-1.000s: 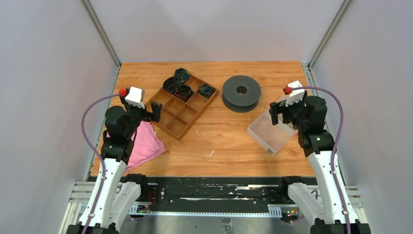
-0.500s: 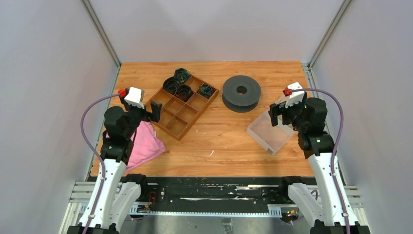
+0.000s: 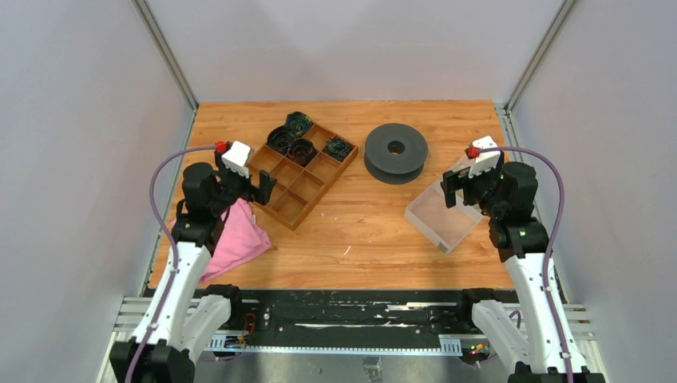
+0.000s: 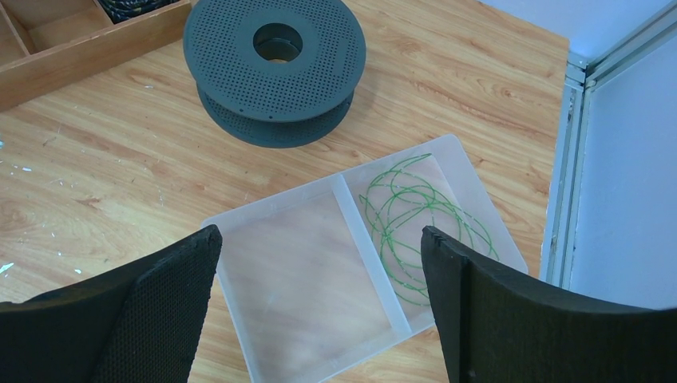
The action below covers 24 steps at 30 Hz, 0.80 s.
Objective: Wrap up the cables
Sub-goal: Move the distractor to the center of the board.
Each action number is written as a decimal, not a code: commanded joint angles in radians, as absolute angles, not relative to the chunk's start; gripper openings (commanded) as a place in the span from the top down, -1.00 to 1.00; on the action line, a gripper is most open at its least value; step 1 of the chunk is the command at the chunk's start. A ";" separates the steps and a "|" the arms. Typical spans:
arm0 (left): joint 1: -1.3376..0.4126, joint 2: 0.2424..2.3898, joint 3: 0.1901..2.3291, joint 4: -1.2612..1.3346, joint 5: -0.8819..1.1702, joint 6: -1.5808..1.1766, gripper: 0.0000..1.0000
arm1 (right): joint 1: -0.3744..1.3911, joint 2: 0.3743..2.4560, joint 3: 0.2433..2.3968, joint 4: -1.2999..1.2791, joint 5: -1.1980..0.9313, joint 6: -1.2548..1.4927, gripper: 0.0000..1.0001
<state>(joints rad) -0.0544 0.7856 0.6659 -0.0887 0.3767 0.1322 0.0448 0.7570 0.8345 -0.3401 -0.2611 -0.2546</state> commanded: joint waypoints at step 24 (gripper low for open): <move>-0.301 1.678 1.128 -0.266 0.129 0.286 -0.40 | 0.031 0.744 0.808 -0.331 -0.310 -0.274 -0.88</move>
